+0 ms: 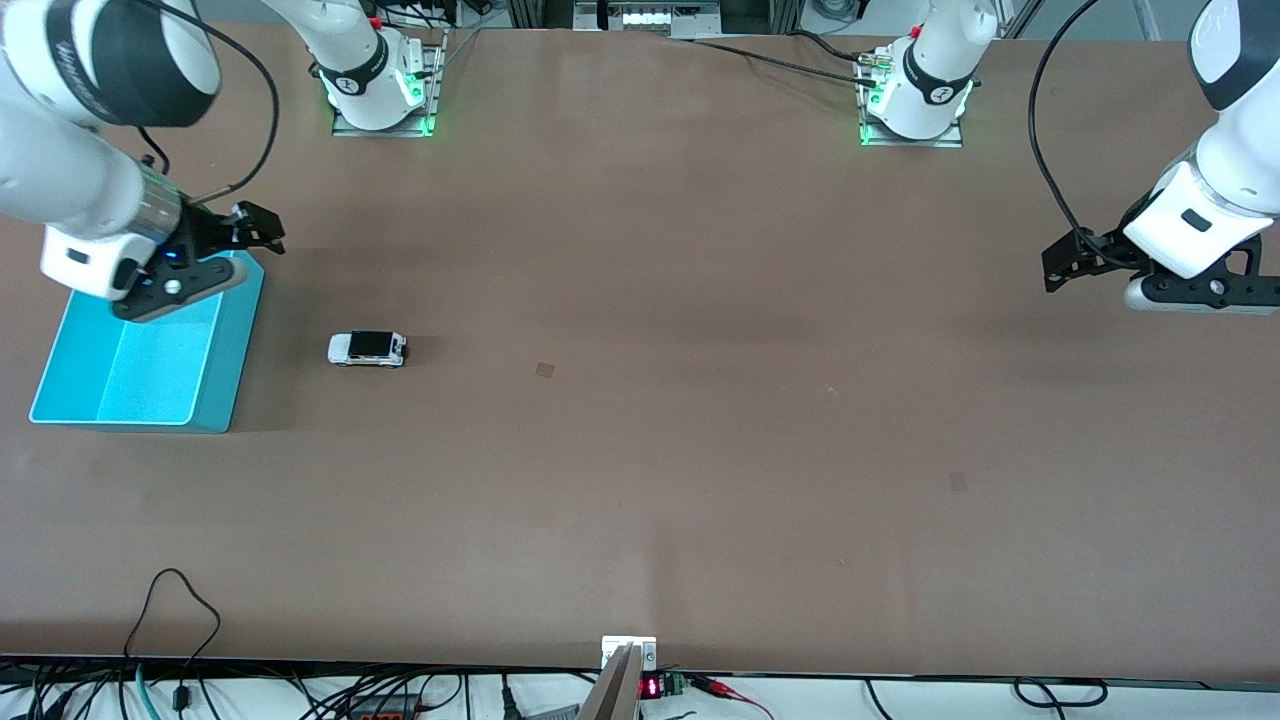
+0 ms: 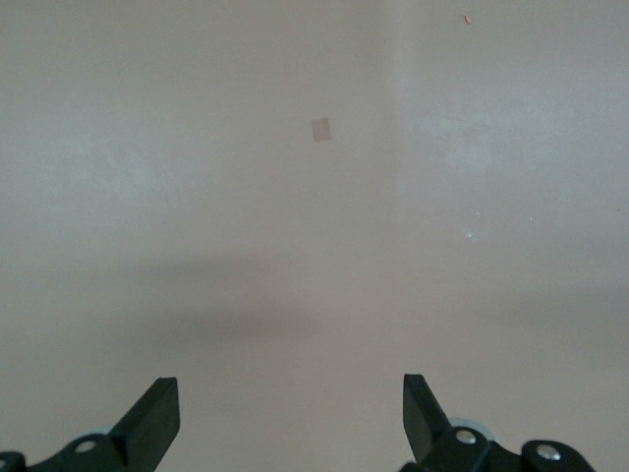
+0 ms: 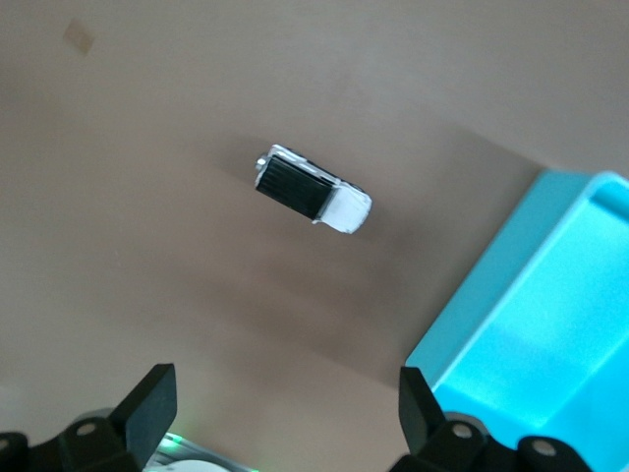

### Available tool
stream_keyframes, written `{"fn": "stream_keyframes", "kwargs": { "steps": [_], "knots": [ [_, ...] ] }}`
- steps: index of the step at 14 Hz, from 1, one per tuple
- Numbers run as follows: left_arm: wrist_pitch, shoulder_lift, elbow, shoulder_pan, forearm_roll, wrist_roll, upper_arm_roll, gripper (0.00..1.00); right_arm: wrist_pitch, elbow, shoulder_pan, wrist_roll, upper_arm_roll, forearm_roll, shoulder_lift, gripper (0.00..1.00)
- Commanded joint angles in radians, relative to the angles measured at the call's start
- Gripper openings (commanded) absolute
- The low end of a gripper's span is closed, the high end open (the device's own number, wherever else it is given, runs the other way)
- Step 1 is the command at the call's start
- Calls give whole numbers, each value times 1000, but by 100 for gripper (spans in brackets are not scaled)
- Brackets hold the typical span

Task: Wind and store white jeep toy
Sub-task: 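Reach the right gripper down to the stopped white jeep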

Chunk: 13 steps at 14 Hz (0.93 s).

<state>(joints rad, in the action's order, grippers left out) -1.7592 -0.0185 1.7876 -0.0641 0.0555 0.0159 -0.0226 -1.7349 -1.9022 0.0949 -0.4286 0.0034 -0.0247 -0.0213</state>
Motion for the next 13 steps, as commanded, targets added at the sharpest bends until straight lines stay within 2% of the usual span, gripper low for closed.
{"fn": "stream_keyframes", "kwargs": {
  "steps": [1,5,9,13],
  "knots": [
    [30,-3,-17,-11,-19,-19,-13,100,-110,-110,11,-183,0,-6,20,100],
    [33,-3,-17,-11,-19,-20,-13,100,-326,-259,11,-410,0,-4,-14,100],
    [30,-1,-27,-13,-16,-20,-13,100,-527,-322,20,-623,1,-3,-72,100],
    [35,-1,-30,-13,-13,-22,-13,100,-704,-347,19,-719,1,-1,-173,100]
  ]
}}
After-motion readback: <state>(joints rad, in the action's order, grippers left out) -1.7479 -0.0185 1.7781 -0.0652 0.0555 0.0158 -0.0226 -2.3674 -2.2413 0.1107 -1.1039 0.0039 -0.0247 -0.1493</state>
